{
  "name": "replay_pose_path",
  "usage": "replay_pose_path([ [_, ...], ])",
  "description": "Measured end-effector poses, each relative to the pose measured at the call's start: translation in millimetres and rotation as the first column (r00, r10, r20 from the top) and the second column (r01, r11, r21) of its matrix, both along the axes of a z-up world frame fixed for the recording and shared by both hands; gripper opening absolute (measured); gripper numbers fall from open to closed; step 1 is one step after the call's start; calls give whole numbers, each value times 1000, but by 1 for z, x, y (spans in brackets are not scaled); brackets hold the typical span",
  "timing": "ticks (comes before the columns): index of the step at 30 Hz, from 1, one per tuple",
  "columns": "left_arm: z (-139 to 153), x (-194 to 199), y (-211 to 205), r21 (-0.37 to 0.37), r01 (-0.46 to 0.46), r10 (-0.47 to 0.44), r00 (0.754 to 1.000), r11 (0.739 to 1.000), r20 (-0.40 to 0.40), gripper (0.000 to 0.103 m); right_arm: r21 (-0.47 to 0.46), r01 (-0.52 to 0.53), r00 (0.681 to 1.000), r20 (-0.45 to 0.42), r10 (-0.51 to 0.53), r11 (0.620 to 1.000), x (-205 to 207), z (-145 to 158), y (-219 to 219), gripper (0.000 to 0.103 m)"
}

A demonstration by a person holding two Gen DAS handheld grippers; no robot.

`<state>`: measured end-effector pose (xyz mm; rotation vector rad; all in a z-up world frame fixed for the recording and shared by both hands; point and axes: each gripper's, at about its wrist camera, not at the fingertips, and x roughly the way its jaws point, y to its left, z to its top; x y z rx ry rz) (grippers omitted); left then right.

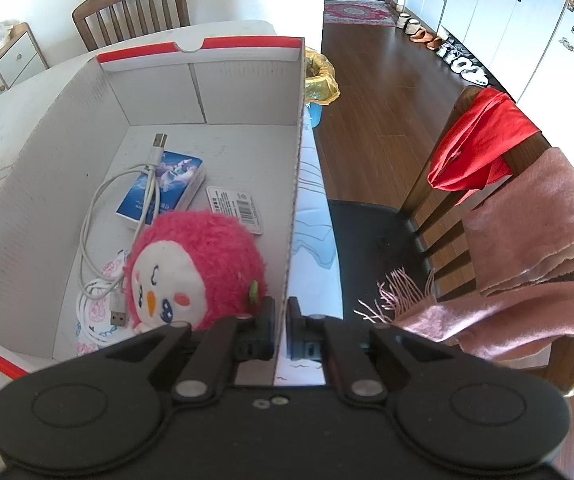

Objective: Organize objects
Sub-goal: 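Grasp the pink fleece cloth with the left gripper and lift it, then carry the pink cloth with the left gripper into the box and release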

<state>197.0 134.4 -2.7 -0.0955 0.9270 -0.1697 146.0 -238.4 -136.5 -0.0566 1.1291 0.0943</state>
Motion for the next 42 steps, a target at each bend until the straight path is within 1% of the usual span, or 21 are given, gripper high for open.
replay_pose_path([
  [4, 23, -2, -28, -2, 101, -101, 994, 995, 39, 18, 0, 0, 1000, 0, 0, 1000, 0, 0, 0, 5],
  [7, 33, -1, -57, 1, 180, -179, 982, 984, 60, 18, 0, -1, 1000, 0, 1, 1000, 0, 0, 0, 5],
  [11, 39, 6, -94, -1, 275, -274, 959, 962, 75, 18, 1, 0, 1000, -1, 0, 1000, 0, 0, 0, 5],
  [18, 31, 17, -162, 28, 423, -424, 902, 906, 84, 18, 3, 1, 1000, -1, -1, 1000, 1, 0, 0, 5],
  [23, 11, 25, -201, 66, 476, -480, 875, 877, 67, 18, 1, 0, 1000, 0, 0, 1000, 1, 0, 1, 5],
  [29, -21, 32, -227, 112, 507, -512, 859, 854, 17, 18, 1, -1, 1000, 0, 1, 1000, 1, 0, 1, 5],
  [33, -46, 35, -231, 146, 512, -515, 857, 846, -20, 18, 0, -2, 1000, 0, 2, 1000, 2, 0, 1, 5],
  [38, -71, 44, -236, 209, 510, -512, 857, 834, -49, 18, -1, -3, 1000, -1, 3, 1000, 2, 0, 1, 5],
  [42, -88, 52, -236, 227, 506, -500, 861, 832, -89, 18, -1, -3, 1000, -1, 3, 1000, 2, 0, 1, 5],
])
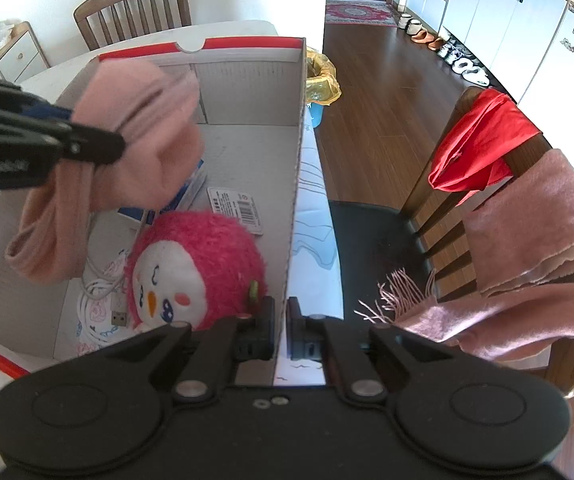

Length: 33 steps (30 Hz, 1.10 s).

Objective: Organize objects
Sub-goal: 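Carry the pink cloth with the left gripper into the box and release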

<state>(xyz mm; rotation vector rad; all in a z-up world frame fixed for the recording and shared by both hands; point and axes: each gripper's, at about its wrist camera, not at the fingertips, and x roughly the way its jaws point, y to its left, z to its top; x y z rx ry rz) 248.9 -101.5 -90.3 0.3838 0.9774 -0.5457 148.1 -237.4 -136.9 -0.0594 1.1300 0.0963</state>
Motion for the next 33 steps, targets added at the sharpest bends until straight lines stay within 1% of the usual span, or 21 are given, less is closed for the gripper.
replay_pose_path([
  [2, -10, 5, -1, 6, 8, -8, 999, 1000, -39, 18, 0, -1, 1000, 0, 1, 1000, 0, 0, 0, 5],
  [5, -20, 7, -2, 29, 15, -14, 998, 999, -59, 18, -2, -2, 1000, 0, 2, 1000, 0, 0, -1, 5],
  [10, -31, 10, 0, 37, 17, -13, 994, 999, -112, 18, 2, 1, 1000, -1, -1, 1000, 0, 0, -2, 5],
  [13, -35, 9, 2, 50, 11, -5, 992, 999, -123, 18, 2, 1, 1000, -1, -1, 1000, 0, 0, -2, 5],
  [16, -36, 9, 7, 41, -1, 7, 992, 999, -129, 19, 4, 2, 1000, -1, -2, 1000, 0, 2, -2, 5],
  [19, -34, 8, 12, 38, -19, 23, 991, 999, -128, 27, 3, 2, 1000, 0, -2, 1000, 0, 2, -2, 5],
  [20, -35, 9, 10, 34, -25, 29, 991, 999, -131, 32, 3, 2, 1000, 0, -2, 1000, 1, 2, -2, 5],
  [22, -32, 6, 14, 14, -40, 41, 991, 999, -128, 46, 2, 2, 1000, -1, -2, 1000, 0, 2, -2, 5],
  [23, -29, 5, 15, 1, -46, 46, 991, 999, -123, 59, 1, 0, 1000, 0, 0, 1000, 0, 1, -2, 5],
  [24, -26, 3, 17, -10, -51, 49, 992, 999, -116, 63, 1, 1, 1000, 0, -1, 1000, 0, 1, -3, 5],
  [28, -12, -5, 25, -56, -66, 59, 992, 996, -110, 63, 1, 0, 1000, 0, 0, 1000, -1, 1, -2, 5],
  [33, 16, -21, 39, -125, -83, 73, 994, 989, -81, 63, -3, -5, 1000, -1, 5, 1000, -3, 2, -1, 5],
])
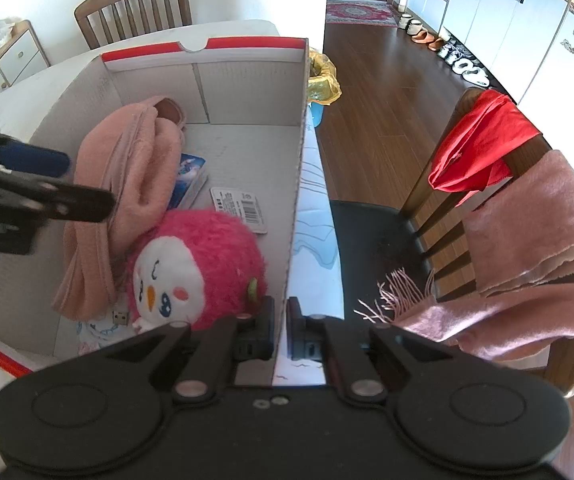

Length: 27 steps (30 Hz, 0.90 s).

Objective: Organize objects
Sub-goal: 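Carry the pink cloth with the left gripper into the box and release, then move the left gripper back to the pile over the red knitted cloth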

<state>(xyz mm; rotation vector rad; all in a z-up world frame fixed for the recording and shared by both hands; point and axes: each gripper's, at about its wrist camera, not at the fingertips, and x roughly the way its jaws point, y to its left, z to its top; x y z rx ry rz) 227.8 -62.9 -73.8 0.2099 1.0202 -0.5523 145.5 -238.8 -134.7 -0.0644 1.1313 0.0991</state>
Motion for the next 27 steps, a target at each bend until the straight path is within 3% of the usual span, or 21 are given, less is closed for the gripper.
replay_pose_path([
  [7, 38, -20, 37, -78, -54, 58, 997, 995, 50, 75, 5, 4, 1000, -2, -4, 1000, 0, -1, 0, 5],
  [9, 43, -24, 51, -87, -80, 85, 995, 993, 51, 83, 7, 4, 1000, -2, -4, 1000, -1, -1, 1, 5],
  [12, 47, -28, 73, -104, -125, 130, 991, 987, 42, 84, 3, 0, 1000, -3, 0, 1000, -1, 0, 2, 5],
  [18, 40, -36, 118, -117, -224, 226, 974, 968, 10, 87, 3, 1, 1000, -5, -1, 1000, -1, 0, 2, 5],
  [22, 28, -43, 144, -84, -277, 279, 960, 957, 3, 88, 7, 3, 1000, -9, -3, 1000, 0, 1, 2, 5],
  [27, 13, -54, 178, -63, -349, 349, 937, 935, -6, 98, 15, 7, 1000, -21, -7, 1000, 2, 3, 1, 6],
])
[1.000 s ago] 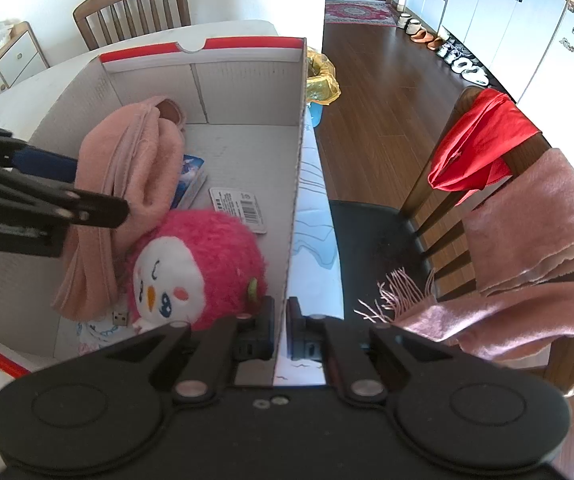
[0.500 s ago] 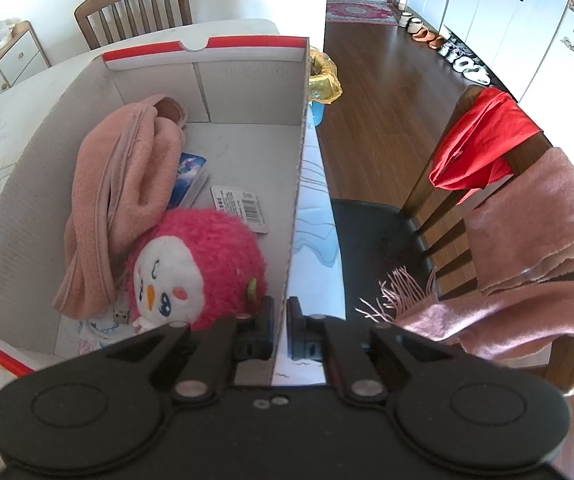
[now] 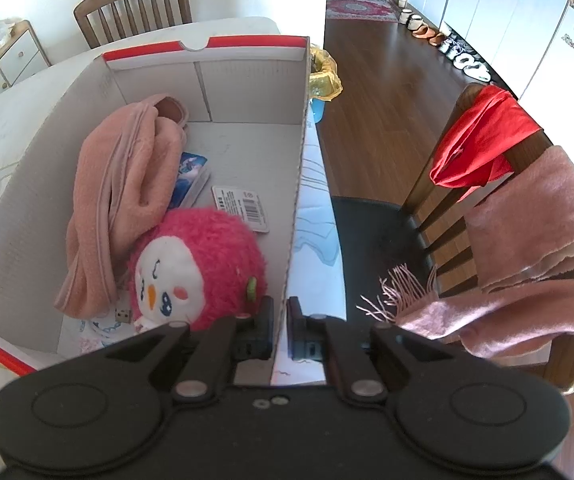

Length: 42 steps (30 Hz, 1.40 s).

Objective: Organize objects
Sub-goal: 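Move the left gripper back to the pile over the red knitted cloth, then grasp the red knitted cloth with the left gripper and lift it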

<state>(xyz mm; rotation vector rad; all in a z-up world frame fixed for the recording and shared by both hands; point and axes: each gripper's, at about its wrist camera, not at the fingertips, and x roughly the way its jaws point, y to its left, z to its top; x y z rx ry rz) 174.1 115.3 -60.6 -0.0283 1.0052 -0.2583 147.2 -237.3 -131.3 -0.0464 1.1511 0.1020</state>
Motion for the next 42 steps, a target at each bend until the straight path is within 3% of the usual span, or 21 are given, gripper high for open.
replay_pose_path([
  [13, -35, -19, 49, 119, -118, 120, 993, 986, -3, 99, -1, -18, 1000, -13, 18, 1000, -1, 14, -1, 6],
  [22, -65, -15, 50, 202, -106, 112, 994, 974, -16, 99, -10, -34, 999, -12, 34, 999, -2, 16, 0, 5],
  [28, -77, -9, 48, 211, -141, 146, 989, 967, -6, 98, -11, -33, 999, -11, 33, 999, -2, 17, 0, 5],
  [38, -95, -4, 37, 283, -135, 141, 990, 949, -1, 64, -11, -33, 999, -11, 33, 999, -2, 17, 0, 5],
  [40, -97, -5, 33, 298, -117, 120, 993, 948, 7, 64, -13, -35, 999, -10, 35, 999, -2, 17, 0, 5],
  [42, -99, -7, 29, 311, -95, 96, 995, 946, 12, 50, -13, -35, 999, -9, 35, 999, -2, 17, 0, 5],
])
